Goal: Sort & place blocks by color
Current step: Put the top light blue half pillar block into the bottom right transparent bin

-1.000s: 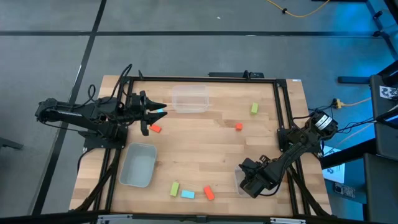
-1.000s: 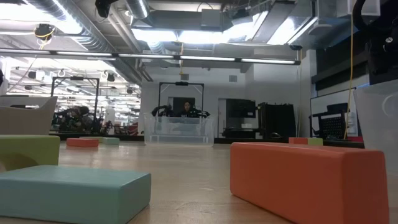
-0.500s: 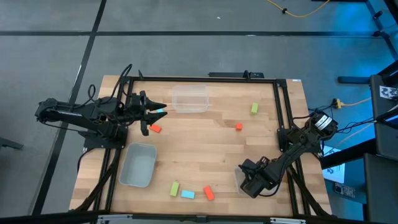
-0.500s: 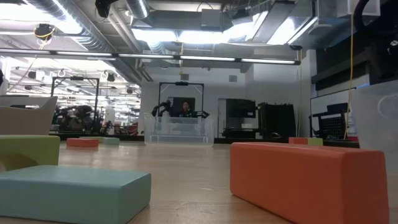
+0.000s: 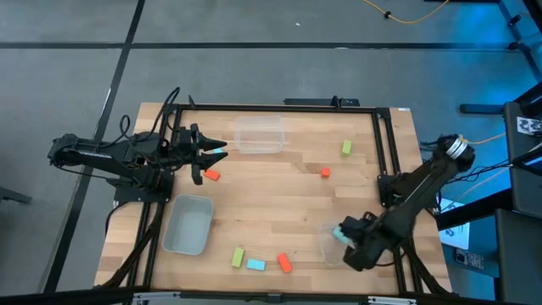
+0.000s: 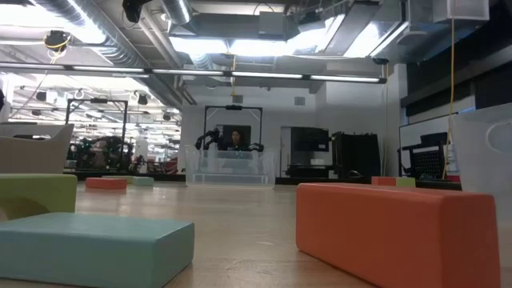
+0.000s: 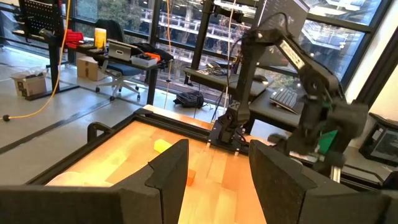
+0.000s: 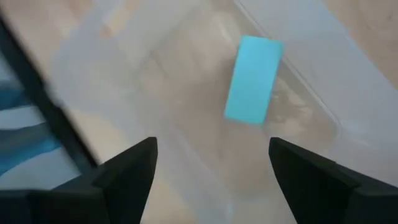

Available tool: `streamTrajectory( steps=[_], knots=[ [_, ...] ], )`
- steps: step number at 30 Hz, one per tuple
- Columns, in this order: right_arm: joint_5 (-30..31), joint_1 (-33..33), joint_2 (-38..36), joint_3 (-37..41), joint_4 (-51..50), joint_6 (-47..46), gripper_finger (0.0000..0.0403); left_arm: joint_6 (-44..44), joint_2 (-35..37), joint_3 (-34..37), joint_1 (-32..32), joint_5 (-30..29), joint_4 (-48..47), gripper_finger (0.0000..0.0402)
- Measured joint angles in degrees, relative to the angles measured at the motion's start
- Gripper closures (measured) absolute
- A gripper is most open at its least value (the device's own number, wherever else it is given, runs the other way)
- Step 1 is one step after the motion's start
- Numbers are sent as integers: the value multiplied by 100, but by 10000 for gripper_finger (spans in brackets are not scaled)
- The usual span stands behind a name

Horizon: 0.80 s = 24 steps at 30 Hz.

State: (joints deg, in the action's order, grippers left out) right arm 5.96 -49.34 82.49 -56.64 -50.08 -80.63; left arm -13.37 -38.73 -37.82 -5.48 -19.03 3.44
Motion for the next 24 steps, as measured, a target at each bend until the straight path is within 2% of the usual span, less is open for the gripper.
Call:
streamTrajectory(
  steps=[5,10,13,15,19,24],
  knots=[
    [292,45,-760,-2,-58,1,91,0,0,0,-2,-2,-1,239],
    [1554,566,-1261,-7,110,244,91,0,-1,0,-1,-2,0,239],
    [2311,1151,-1400,-7,607,1081,91,0,-1,0,-1,-2,-2,239],
    [2520,1638,-1420,-7,1133,1784,91,0,-1,0,-2,-2,0,239],
    [2273,2555,-1416,-7,2413,3482,91,0,1,0,-1,0,0,239],
    [1483,3460,-1455,-7,3655,5277,91,0,1,0,0,0,0,239]
  ],
)
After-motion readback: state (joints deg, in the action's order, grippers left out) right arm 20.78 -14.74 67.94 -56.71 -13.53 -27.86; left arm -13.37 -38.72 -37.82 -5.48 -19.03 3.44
